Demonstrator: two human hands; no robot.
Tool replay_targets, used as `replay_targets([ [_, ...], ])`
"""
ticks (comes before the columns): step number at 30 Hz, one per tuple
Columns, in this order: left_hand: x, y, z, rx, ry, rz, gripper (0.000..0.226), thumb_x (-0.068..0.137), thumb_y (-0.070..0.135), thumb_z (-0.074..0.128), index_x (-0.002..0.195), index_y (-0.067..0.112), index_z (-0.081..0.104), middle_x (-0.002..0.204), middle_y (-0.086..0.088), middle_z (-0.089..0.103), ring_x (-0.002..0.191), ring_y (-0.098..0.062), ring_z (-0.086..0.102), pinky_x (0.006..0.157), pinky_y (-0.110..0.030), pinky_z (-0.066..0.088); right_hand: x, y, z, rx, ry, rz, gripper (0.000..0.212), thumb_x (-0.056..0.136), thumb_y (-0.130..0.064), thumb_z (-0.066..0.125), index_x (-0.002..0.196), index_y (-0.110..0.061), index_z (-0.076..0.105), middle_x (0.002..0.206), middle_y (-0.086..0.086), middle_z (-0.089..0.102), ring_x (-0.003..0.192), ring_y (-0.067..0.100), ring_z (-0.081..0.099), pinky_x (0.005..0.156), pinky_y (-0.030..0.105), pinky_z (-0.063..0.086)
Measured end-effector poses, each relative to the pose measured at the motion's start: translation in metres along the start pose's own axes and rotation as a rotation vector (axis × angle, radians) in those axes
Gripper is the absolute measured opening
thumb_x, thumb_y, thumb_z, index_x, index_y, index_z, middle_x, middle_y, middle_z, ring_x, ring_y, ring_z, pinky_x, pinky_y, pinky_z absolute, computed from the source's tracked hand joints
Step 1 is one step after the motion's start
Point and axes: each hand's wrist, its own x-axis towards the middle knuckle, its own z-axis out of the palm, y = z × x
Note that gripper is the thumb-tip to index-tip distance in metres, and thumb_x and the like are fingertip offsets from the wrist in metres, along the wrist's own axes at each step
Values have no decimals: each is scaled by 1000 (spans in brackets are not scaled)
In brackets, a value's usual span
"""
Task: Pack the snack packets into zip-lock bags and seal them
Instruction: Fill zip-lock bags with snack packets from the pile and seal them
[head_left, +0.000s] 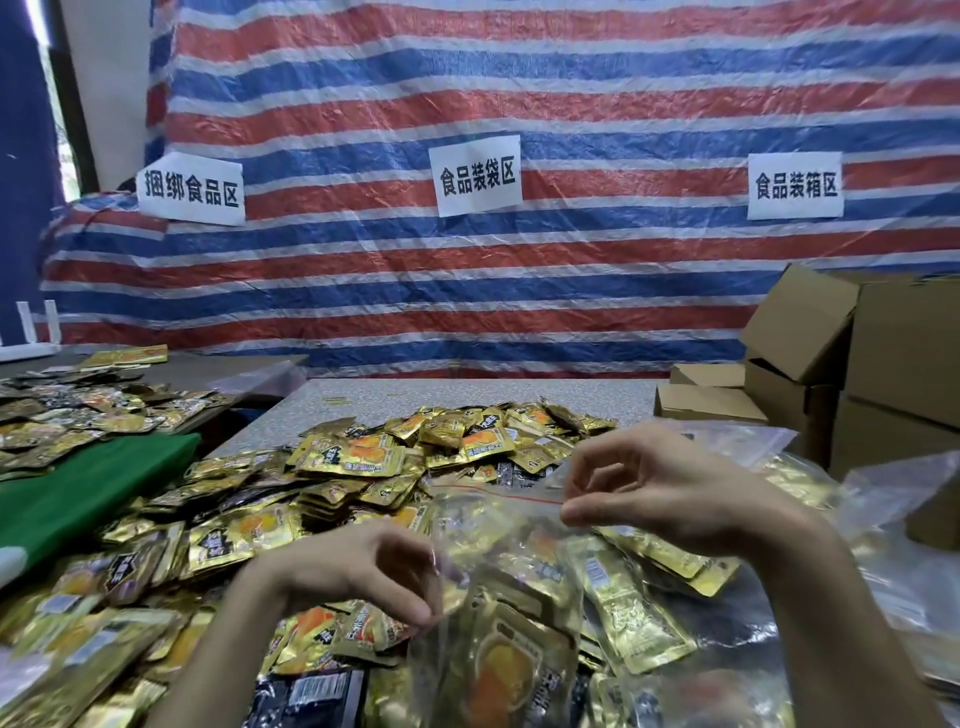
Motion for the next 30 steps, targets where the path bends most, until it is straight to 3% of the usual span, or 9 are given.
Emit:
replay_targets([
  [5, 33, -10, 26, 49, -43, -24, 46, 74, 17, 85, 111, 3, 62, 117, -16, 68, 103, -22, 65, 90, -32, 53, 1, 0, 2, -104, 16, 59, 9, 89, -23, 73, 86, -16, 69, 86, 4, 74, 80, 10, 70, 72, 22, 54],
  [8, 46, -13, 35, 141, -48, -36, 27, 77, 30, 84, 91, 15, 66, 85, -1, 67, 79, -19, 58, 63, -22, 44, 5, 0, 9, -219, -15, 109, 10, 91, -26, 72, 97, -18, 72, 95, -4, 74, 88, 6, 68, 87, 32, 57],
  [10, 48, -14, 35, 226, -15, -18, 25, 82, 39, 78, 77, 18, 67, 69, 8, 56, 68, -14, 48, 59, -25, 34, 7, -3, 16, -249, -5, 132, 19, 92, -30, 69, 107, -19, 71, 105, -6, 72, 97, 8, 66, 94, 35, 55],
  [14, 36, -8, 22, -7, 113, -31, 42, 86, 36, 73, 99, -2, 61, 93, -7, 74, 81, -22, 67, 70, -32, 54, 7, -19, 23, -231, 14, 38, 17, 95, -11, 60, 106, -19, 71, 107, -5, 71, 89, 1, 63, 77, 21, 52],
  [17, 24, 7, 9, -81, 282, -10, 43, 89, 37, 69, 115, 4, 61, 104, -12, 74, 85, -30, 72, 70, -36, 59, 0, -34, 21, -121, -57, -12, 39, 86, 9, 49, 97, -19, 74, 103, 0, 73, 93, 8, 66, 74, 24, 53],
  [21, 29, 42, 7, 9, 610, 108, 15, 92, 24, 60, 100, 13, 67, 83, -8, 73, 64, -17, 69, 55, -25, 54, -11, -44, 16, -44, -105, -33, 31, 85, 4, 54, 96, -14, 76, 103, 6, 74, 102, 21, 66, 92, 47, 56],
  [24, 49, 85, 11, 130, 836, 251, 21, 101, 16, 54, 83, 22, 64, 79, 5, 74, 61, -9, 68, 54, -22, 52, -23, -48, 7, -45, -104, -42, 33, 70, -10, 49, 89, -18, 75, 93, -6, 73, 88, 9, 64, 77, 22, 57],
  [27, 83, 134, 32, 263, 1129, 493, 28, 102, 15, 53, 79, 29, 62, 80, 17, 70, 74, 0, 67, 59, -22, 53, -35, -44, -11, -38, -10, -30, 44, 71, 4, 42, 89, -18, 75, 65, -20, 65, 62, -2, 56, 48, 9, 42],
  [30, 116, 150, 77, 200, 1078, 317, 21, 99, 5, 54, 84, 17, 58, 100, -10, 71, 85, -19, 67, 66, -29, 49, -41, -37, -22, -36, 133, -48, 49, 69, 14, 40, 84, -20, 73, 74, -14, 68, 71, -4, 61, 59, 13, 49],
])
